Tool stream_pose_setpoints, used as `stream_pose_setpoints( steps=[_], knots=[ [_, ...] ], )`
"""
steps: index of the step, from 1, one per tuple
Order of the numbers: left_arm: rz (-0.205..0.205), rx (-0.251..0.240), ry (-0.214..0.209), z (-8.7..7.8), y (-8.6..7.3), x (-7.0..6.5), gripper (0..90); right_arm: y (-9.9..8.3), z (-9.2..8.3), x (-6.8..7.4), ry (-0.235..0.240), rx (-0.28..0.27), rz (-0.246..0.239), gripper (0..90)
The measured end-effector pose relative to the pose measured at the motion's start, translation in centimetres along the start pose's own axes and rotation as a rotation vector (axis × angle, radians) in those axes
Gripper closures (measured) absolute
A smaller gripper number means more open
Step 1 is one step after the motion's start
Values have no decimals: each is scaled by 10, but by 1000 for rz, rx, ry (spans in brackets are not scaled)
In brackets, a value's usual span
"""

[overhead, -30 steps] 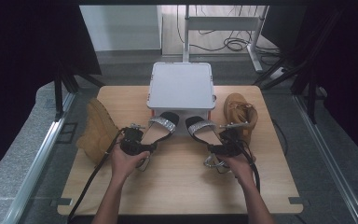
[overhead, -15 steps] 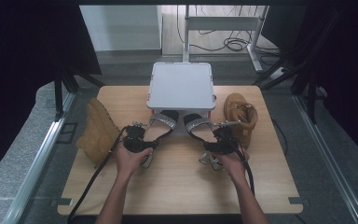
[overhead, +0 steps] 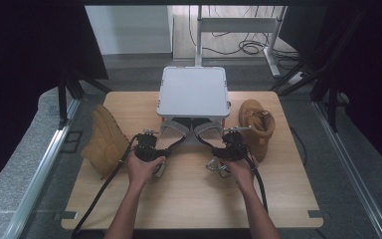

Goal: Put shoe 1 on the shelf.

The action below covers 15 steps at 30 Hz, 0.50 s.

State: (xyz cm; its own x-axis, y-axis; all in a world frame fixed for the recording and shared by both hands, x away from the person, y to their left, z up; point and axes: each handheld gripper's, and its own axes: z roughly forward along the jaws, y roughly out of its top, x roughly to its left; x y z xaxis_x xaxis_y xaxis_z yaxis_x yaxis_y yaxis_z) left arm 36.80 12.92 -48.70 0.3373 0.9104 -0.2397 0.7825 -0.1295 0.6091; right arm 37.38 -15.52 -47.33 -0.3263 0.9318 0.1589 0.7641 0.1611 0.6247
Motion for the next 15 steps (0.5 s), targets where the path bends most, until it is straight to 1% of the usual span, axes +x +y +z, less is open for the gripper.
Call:
stream_pose_setpoints(
  steps=[3, 6, 11, 13, 14, 15],
  knots=[
    [8, 2, 4, 1, 2, -2, 420, 1, 3, 1, -11, -2, 1, 416],
    [10, -2, 0, 2, 4, -4, 420, 0, 5, 0, -9, -5, 13, 416],
    [15, -5, 4, 5, 9, -7, 420, 1, 7, 0, -16, -10, 18, 416],
    [3, -15, -4, 7, 10, -6, 420, 2, 9, 0, -27, -19, 16, 416],
    [4, -16, 0, 7, 10, -6, 420, 3, 10, -1, -29, -21, 23, 416],
    [-4, -15, 5, 9, 11, -5, 420, 3, 10, -1, -29, -23, 30, 416]
  ],
)
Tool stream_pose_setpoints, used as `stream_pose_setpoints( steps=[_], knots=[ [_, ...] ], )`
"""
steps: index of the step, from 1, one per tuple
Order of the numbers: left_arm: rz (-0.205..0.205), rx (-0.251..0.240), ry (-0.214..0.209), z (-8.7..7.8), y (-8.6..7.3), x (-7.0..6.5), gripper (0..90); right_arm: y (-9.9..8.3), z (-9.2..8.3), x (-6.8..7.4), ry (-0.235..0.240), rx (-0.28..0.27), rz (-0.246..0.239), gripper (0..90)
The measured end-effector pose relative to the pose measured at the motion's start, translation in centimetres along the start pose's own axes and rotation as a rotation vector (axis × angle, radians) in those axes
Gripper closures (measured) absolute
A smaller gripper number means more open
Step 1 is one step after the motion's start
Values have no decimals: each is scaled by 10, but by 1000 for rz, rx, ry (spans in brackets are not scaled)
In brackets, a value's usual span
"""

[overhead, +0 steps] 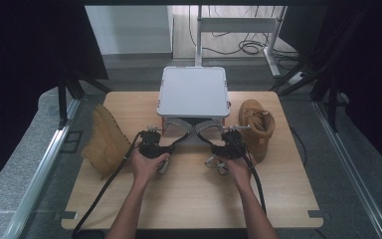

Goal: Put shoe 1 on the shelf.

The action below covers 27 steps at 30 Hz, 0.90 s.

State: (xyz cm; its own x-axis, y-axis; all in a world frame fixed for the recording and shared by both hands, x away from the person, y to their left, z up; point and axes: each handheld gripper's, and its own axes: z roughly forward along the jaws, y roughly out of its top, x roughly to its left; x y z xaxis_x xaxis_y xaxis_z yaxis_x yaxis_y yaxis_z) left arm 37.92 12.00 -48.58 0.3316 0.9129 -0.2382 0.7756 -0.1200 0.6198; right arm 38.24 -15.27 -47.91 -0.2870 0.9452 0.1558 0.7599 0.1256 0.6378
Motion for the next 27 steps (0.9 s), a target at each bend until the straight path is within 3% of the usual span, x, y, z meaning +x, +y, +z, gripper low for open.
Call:
stream_pose_setpoints(
  steps=[17, 20, 27],
  knots=[
    [-45, -22, 30, 18, 6, 0, 420, 10, 17, 9, -24, -19, 67, 416],
    [-59, -21, 34, 23, 10, -1, 420, 13, 20, 12, -48, -22, 69, 416],
    [-113, -29, 41, 34, 14, -4, 420, 15, 31, 14, -62, -30, 135, 416]
  ],
)
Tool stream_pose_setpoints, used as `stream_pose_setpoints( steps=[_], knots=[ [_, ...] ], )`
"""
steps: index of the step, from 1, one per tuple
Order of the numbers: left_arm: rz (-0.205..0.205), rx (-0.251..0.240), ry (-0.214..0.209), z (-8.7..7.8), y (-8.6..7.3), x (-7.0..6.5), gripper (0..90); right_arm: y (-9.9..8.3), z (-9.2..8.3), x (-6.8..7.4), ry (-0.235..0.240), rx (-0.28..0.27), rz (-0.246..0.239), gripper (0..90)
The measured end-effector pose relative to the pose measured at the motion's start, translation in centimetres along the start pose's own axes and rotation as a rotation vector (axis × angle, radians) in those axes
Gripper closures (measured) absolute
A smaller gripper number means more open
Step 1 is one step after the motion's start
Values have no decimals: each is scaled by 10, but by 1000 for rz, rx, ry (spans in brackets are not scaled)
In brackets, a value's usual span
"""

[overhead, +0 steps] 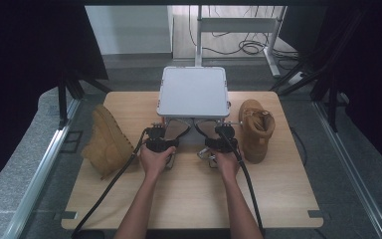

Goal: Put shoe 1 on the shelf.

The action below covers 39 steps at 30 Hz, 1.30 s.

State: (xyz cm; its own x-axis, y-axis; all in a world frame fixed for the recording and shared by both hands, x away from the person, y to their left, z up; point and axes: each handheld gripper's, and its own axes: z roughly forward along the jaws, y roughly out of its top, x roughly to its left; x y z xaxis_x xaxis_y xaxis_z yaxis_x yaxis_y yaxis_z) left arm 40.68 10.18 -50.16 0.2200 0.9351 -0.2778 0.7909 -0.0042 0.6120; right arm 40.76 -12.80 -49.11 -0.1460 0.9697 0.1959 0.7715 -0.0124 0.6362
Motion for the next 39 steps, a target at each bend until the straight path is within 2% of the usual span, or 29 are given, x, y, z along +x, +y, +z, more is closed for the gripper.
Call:
stream_pose_setpoints(
  steps=[6, 11, 12, 22, 24, 25, 27, 28, 29, 32, 33, 35, 37, 39],
  knots=[
    [-36, -20, 12, 5, 3, -1, 420, 0, 8, 4, -26, -3, 16, 416],
    [-48, -5, 20, 10, 2, -1, 420, 0, 12, 7, -49, -12, 30, 415],
    [-45, -4, 21, 11, 2, -1, 420, -1, 14, 7, -62, -6, 14, 415],
    [-50, 46, 8, 17, 6, -1, 415, 2, 22, 10, -106, 43, 3, 411],
    [-48, 62, 2, 18, 8, 1, 394, 3, 24, 10, -115, 60, -5, 402],
    [-46, 49, 2, 18, 8, 1, 351, 3, 26, 10, -121, 73, -3, 390],
    [-34, 29, 1, 13, 9, 1, 334, 3, 24, 12, -129, 56, -21, 368],
    [-30, 18, -6, 11, 9, 0, 318, 3, 22, 12, -119, 44, -15, 353],
    [-21, 14, -4, 9, 9, 0, 299, 5, 19, 11, -98, 34, 3, 326],
    [11, -1, -9, 1, 8, 0, 258, 4, 12, 8, -68, 24, 6, 302],
    [21, -17, -15, -2, 7, -1, 256, 4, 10, 8, -44, 15, 19, 292],
    [43, -41, -25, -10, 5, -1, 255, 0, 5, 5, -16, 4, 15, 267],
    [75, -72, -47, -20, 2, -1, 254, -4, -3, 3, -17, -24, -10, 259],
    [112, -99, -52, -30, -1, 0, 257, -7, -11, 0, 3, -57, -25, 259]
  ],
)
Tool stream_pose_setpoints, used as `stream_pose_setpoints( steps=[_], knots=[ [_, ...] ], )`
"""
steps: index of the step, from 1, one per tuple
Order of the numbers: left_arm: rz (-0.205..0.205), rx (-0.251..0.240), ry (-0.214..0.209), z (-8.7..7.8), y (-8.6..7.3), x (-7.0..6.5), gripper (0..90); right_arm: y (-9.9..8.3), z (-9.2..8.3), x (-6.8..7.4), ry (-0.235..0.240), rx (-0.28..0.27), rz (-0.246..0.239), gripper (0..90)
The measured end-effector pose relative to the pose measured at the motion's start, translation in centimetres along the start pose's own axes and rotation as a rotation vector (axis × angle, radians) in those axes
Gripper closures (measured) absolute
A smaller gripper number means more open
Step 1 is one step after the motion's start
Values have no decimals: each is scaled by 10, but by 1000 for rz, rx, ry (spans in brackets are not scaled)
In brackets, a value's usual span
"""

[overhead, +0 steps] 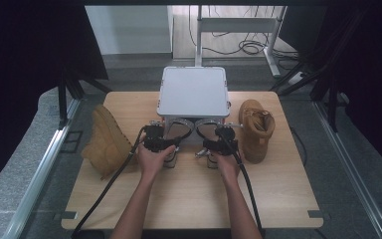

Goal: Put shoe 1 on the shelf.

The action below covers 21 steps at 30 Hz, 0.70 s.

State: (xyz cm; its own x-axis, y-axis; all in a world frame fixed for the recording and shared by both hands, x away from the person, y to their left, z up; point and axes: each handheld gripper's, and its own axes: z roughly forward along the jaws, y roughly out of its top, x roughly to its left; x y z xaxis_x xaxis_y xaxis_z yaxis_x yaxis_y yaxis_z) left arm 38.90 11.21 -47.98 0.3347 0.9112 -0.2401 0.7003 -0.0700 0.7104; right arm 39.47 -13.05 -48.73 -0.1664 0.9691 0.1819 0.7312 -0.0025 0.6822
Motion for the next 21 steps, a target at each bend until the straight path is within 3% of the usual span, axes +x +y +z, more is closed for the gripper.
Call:
stream_pose_setpoints(
  steps=[6, 12, 17, 21],
  knots=[
    [53, -29, -34, -22, -9, 2, 269, -11, -28, -8, 70, -83, -60, 262],
    [82, -14, -78, -34, -26, 6, 270, -28, -45, -19, 163, -140, -83, 277],
    [123, -34, -100, -48, -37, 8, 281, -42, -54, -24, 201, -167, -118, 290],
    [142, -24, -119, -58, -47, 13, 280, -55, -62, -29, 219, -190, -156, 293]
  ],
)
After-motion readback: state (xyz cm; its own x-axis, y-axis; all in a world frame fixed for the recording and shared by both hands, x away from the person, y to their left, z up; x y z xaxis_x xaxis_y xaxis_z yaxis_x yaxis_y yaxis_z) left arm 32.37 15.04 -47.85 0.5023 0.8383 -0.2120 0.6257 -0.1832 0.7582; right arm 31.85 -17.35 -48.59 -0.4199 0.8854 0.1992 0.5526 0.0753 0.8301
